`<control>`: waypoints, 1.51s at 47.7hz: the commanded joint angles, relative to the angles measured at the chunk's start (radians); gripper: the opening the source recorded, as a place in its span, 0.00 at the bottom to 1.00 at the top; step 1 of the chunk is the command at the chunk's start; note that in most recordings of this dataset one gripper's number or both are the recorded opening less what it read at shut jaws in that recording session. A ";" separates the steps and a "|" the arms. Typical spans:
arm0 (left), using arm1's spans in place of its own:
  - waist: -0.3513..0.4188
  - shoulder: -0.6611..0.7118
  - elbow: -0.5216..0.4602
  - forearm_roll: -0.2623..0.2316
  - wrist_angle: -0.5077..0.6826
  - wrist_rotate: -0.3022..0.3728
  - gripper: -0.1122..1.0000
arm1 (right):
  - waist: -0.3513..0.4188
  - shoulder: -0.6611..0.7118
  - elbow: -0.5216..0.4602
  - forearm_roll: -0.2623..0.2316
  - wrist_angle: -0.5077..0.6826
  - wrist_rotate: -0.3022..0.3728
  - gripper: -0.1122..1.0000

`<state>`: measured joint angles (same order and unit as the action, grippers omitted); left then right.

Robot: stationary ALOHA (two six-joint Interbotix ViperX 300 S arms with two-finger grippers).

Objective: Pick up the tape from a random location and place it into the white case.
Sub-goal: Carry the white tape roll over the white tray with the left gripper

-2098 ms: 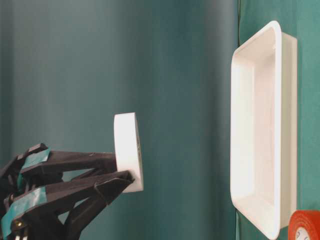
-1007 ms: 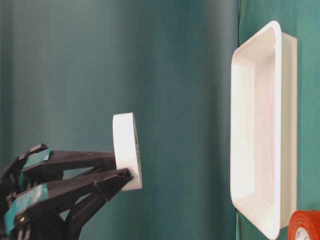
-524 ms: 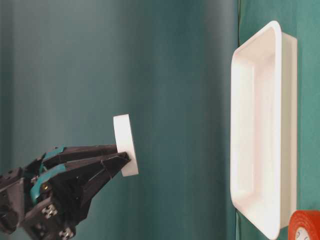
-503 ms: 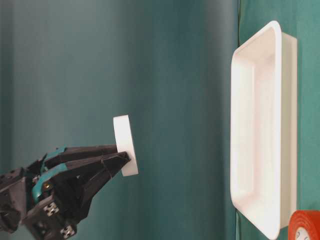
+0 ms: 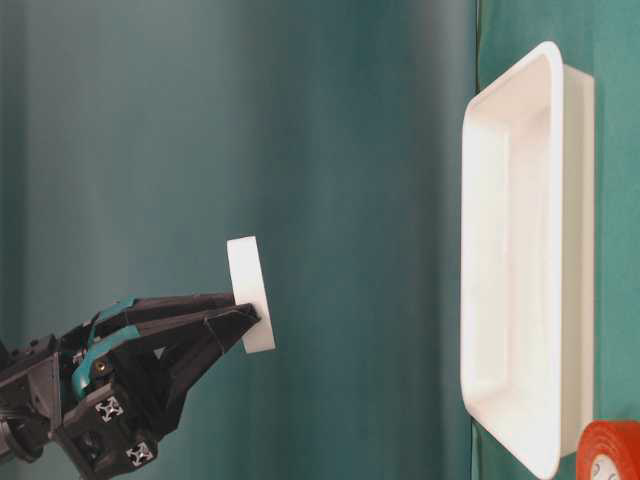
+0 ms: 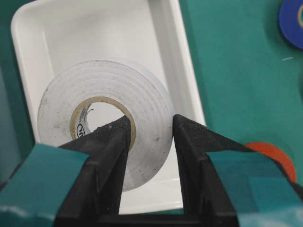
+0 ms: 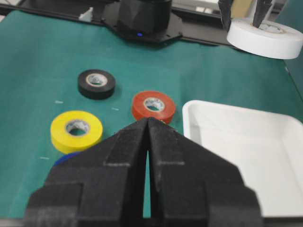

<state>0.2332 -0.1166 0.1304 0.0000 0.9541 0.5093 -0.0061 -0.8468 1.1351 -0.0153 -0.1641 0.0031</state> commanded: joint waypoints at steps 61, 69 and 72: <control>0.006 0.129 0.063 0.002 -0.140 0.000 0.34 | -0.002 0.003 -0.021 -0.008 -0.003 -0.002 0.10; 0.028 0.192 0.106 0.002 -0.206 0.000 0.34 | -0.002 0.003 -0.020 -0.008 -0.002 -0.002 0.10; 0.037 0.204 0.121 0.002 -0.238 0.000 0.34 | -0.002 0.003 -0.020 -0.008 -0.002 -0.002 0.10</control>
<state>0.2577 0.0966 0.2531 0.0000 0.7547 0.5077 -0.0061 -0.8468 1.1351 -0.0230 -0.1626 0.0031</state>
